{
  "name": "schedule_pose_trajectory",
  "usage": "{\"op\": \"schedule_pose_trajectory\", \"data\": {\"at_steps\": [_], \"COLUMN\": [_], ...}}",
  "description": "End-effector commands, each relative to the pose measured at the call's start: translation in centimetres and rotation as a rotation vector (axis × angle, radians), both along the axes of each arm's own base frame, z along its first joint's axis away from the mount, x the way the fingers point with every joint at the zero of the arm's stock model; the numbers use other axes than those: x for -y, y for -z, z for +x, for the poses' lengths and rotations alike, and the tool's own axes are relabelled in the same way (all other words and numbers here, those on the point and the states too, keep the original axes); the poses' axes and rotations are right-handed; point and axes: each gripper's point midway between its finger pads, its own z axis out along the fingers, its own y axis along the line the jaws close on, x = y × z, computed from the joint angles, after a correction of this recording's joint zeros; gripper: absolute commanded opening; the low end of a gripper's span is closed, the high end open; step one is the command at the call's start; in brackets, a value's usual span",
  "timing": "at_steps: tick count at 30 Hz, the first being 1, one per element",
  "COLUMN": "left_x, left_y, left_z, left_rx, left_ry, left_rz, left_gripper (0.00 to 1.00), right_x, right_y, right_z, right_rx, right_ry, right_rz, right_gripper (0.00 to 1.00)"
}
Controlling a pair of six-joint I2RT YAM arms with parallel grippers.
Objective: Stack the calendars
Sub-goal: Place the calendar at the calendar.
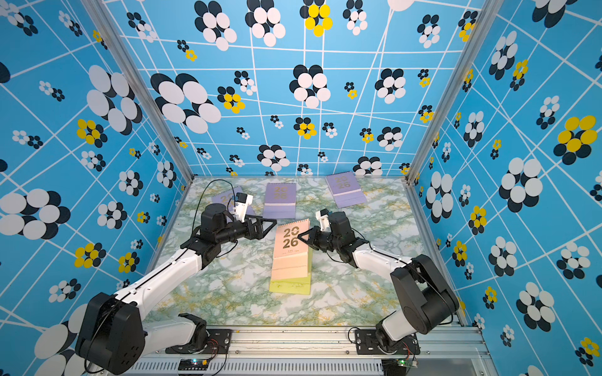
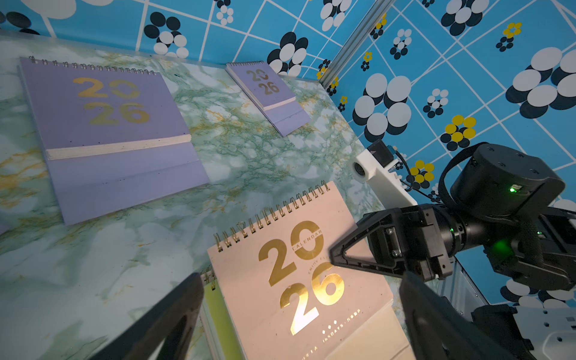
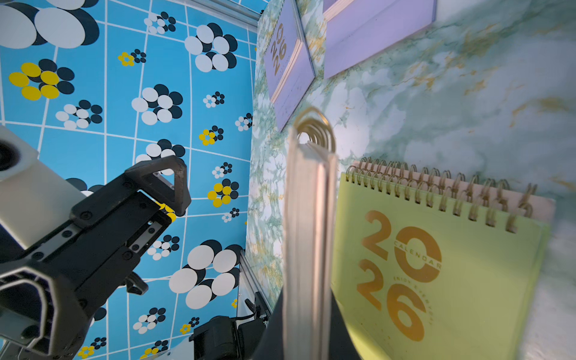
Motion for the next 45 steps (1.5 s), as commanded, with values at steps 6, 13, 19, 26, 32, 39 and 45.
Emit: {"op": "schedule_pose_trajectory", "data": {"at_steps": [6,13,19,26,32,39,45], "left_x": [0.0,0.1,0.2,0.3,0.4,0.6,0.7], "left_y": [-0.5,-0.4,-0.2,-0.1,0.0,0.1,0.1], "left_z": [-0.8,-0.8,-0.8,-0.8,-0.7,-0.6,-0.4], "left_rx": [0.019,0.014,0.007,0.004,0.000,0.000,-0.002], "left_ry": [0.026,0.034,0.040,0.048,0.049,0.055,0.059], "left_rz": [-0.032,-0.033,-0.038,-0.042,-0.045,-0.050,-0.060], "left_gripper": [1.00,1.00,0.99,1.00,1.00,1.00,1.00], "right_x": [-0.7,-0.8,-0.9,-0.7,-0.5,-0.4,-0.3], "right_y": [-1.0,-0.2,0.9,1.7,2.5,2.8,3.4], "right_z": [-0.8,-1.2,-1.2,-1.4,-1.6,-1.7,-1.9], "right_rx": [0.048,0.044,0.022,0.013,-0.002,-0.006,-0.018], "right_ry": [-0.032,-0.042,-0.045,-0.038,-0.035,-0.028,-0.023], "right_rz": [0.106,0.121,0.127,0.126,0.119,0.120,0.110], "right_gripper": [0.00,0.00,0.00,0.00,0.00,0.00,0.00]}}
